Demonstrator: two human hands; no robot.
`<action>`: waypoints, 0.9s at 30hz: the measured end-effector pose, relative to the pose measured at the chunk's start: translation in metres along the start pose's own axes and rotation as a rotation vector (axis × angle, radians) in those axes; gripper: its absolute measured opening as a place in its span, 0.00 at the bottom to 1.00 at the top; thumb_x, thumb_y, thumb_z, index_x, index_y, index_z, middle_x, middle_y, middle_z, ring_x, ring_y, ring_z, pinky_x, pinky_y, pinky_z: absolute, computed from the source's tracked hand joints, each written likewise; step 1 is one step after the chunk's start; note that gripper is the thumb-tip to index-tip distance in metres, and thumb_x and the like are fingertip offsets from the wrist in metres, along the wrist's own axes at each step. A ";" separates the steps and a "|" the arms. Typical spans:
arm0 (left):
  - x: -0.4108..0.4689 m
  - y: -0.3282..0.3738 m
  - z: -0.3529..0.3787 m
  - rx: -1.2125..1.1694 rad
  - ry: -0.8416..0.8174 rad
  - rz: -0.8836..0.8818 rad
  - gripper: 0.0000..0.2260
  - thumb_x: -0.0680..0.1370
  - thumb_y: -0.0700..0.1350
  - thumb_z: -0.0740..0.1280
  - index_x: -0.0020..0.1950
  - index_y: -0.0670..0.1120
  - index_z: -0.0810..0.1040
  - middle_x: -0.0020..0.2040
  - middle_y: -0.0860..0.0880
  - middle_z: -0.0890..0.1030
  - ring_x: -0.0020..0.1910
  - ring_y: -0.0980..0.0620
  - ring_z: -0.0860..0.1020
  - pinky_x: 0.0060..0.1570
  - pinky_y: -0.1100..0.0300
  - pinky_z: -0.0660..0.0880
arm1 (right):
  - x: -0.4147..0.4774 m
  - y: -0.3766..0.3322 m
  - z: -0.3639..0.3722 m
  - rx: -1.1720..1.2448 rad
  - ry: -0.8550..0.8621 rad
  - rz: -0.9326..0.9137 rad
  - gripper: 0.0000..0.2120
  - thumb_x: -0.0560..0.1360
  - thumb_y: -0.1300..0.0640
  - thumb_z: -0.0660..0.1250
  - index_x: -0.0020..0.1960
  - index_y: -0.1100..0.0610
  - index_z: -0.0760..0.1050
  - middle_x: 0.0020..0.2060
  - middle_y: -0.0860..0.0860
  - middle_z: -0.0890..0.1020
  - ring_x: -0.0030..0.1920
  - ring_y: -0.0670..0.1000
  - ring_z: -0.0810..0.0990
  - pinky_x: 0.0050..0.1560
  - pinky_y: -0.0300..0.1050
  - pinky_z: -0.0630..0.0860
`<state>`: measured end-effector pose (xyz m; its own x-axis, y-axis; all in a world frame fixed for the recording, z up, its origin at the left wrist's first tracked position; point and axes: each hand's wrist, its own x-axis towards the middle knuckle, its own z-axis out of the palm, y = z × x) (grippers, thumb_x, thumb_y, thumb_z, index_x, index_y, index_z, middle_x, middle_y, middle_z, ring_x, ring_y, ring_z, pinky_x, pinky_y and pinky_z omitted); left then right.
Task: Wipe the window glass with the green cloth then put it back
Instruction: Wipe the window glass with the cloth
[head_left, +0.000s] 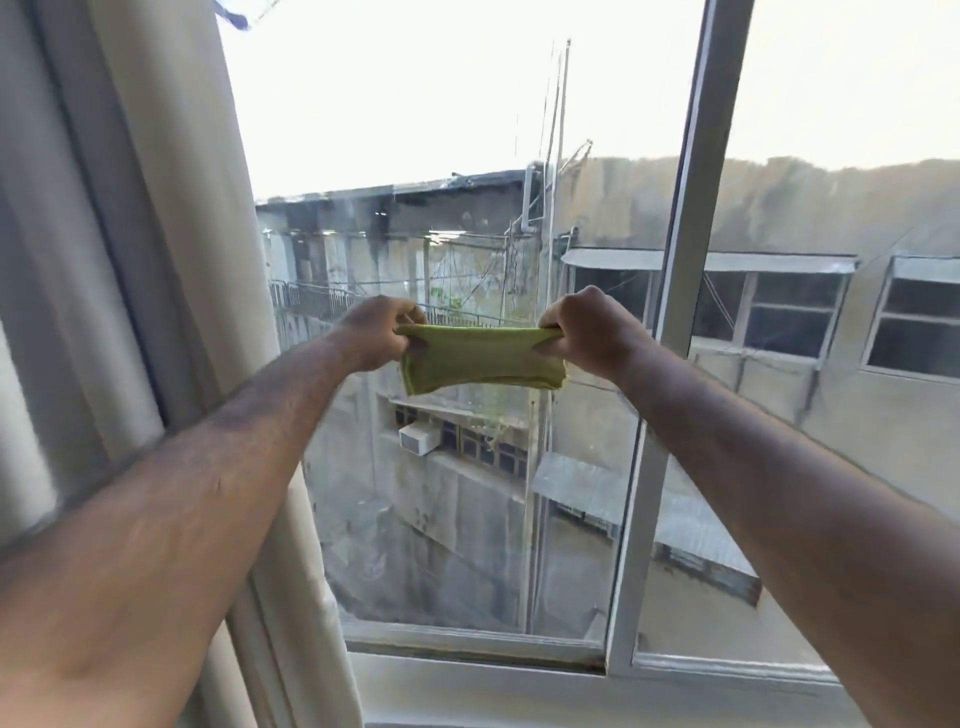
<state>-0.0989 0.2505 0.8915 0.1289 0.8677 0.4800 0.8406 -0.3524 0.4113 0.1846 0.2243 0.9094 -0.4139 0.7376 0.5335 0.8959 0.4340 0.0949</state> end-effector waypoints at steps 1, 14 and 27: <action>0.002 0.007 -0.012 -0.015 0.027 0.004 0.12 0.77 0.31 0.71 0.58 0.42 0.82 0.52 0.43 0.82 0.51 0.43 0.81 0.47 0.55 0.82 | 0.006 0.002 -0.012 0.001 0.027 -0.016 0.12 0.78 0.55 0.76 0.58 0.60 0.86 0.47 0.56 0.89 0.41 0.52 0.83 0.46 0.40 0.74; 0.059 0.080 -0.081 -0.294 0.633 -0.020 0.13 0.78 0.36 0.71 0.62 0.42 0.84 0.60 0.42 0.86 0.60 0.44 0.83 0.59 0.52 0.81 | 0.054 0.024 -0.059 -0.084 0.250 -0.160 0.27 0.79 0.36 0.68 0.58 0.59 0.85 0.44 0.55 0.90 0.40 0.53 0.89 0.47 0.48 0.87; 0.121 0.065 -0.053 0.487 0.729 0.177 0.12 0.80 0.40 0.70 0.61 0.49 0.86 0.53 0.44 0.89 0.48 0.41 0.87 0.46 0.47 0.83 | 0.085 0.165 0.012 -0.148 0.697 0.283 0.48 0.83 0.31 0.49 0.85 0.68 0.41 0.85 0.66 0.44 0.87 0.62 0.45 0.87 0.58 0.52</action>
<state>-0.0567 0.3140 1.0173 0.0509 0.3176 0.9468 0.9917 -0.1278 -0.0105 0.2952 0.3651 0.9604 -0.0116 0.2923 0.9563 0.9852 0.1670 -0.0391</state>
